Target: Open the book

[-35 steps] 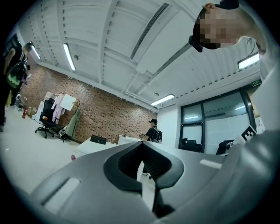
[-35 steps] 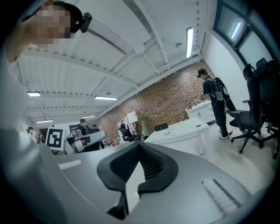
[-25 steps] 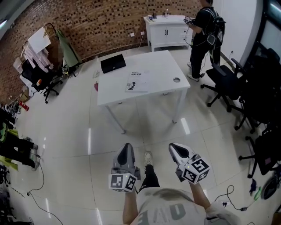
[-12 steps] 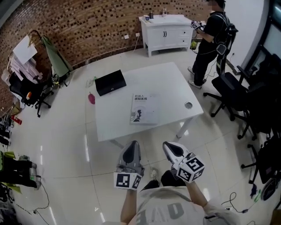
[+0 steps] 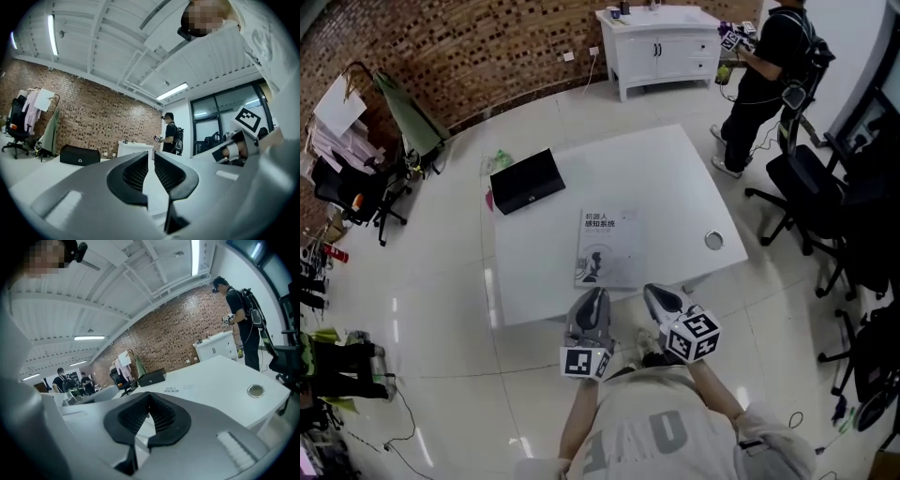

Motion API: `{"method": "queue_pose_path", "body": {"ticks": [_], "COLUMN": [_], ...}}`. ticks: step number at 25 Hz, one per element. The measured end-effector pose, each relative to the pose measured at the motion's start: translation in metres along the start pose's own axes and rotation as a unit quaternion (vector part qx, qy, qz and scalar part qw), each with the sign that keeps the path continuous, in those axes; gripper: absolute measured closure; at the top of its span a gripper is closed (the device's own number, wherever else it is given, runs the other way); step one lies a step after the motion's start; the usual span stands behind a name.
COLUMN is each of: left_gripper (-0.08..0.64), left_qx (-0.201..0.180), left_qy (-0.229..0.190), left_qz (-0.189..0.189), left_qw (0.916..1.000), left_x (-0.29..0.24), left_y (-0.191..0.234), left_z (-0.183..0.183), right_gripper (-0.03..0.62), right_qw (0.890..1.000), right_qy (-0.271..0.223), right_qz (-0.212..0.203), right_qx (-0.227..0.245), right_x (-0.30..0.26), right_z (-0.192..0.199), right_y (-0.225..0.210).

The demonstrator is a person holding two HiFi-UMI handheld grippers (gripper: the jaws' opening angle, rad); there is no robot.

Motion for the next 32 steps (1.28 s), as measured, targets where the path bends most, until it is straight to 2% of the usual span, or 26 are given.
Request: {"method": "queue_pose_path", "body": {"ticks": [3, 4, 5, 9, 12, 19, 23, 27, 32], "left_gripper": [0.474, 0.465, 0.462, 0.459, 0.457, 0.457, 0.457, 0.457, 0.43], "left_qx": [0.009, 0.014, 0.019, 0.046, 0.053, 0.042, 0.046, 0.038, 0.012], "left_qy": [0.024, 0.032, 0.042, 0.085, 0.099, 0.107, 0.106, 0.115, 0.151], "left_qz": [-0.003, -0.006, -0.009, -0.013, -0.013, 0.001, 0.0, 0.017, 0.054], "left_qw": [0.9997, 0.9994, 0.9989, 0.9953, 0.9936, 0.9934, 0.9933, 0.9924, 0.9871], "left_x": [-0.021, -0.023, -0.025, -0.027, -0.033, -0.04, -0.042, -0.046, -0.049], "left_y": [0.009, 0.012, 0.016, 0.036, 0.055, 0.069, 0.076, 0.073, 0.06], "left_z": [0.021, 0.028, 0.037, 0.067, 0.073, 0.079, 0.079, 0.08, 0.095], "right_gripper": [0.574, 0.502, 0.456, 0.422, 0.383, 0.364, 0.364, 0.36, 0.375], "right_qw": [0.999, 0.998, 0.998, 0.993, 0.987, 0.975, 0.969, 0.97, 0.981], "right_qy": [0.041, 0.05, 0.059, 0.11, 0.145, 0.201, 0.226, 0.225, 0.176], "right_qz": [-0.005, -0.01, -0.01, 0.02, 0.034, 0.069, 0.073, 0.079, 0.078], "right_qx": [-0.016, -0.021, -0.027, -0.048, -0.061, -0.058, -0.068, -0.054, -0.037], "right_x": [-0.033, -0.041, -0.048, -0.071, -0.086, -0.103, -0.106, -0.108, -0.101], "right_z": [0.017, 0.022, 0.026, 0.045, 0.055, 0.076, 0.087, 0.082, 0.058], "right_y": [-0.027, -0.032, -0.038, -0.055, -0.059, -0.07, -0.071, -0.065, -0.054]}}
Point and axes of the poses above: the fingertips, and each gripper's own axes: x backward along the fingers, y to its left, z out of its underside, the point moved 5 cm from there along x, backward along the fingers
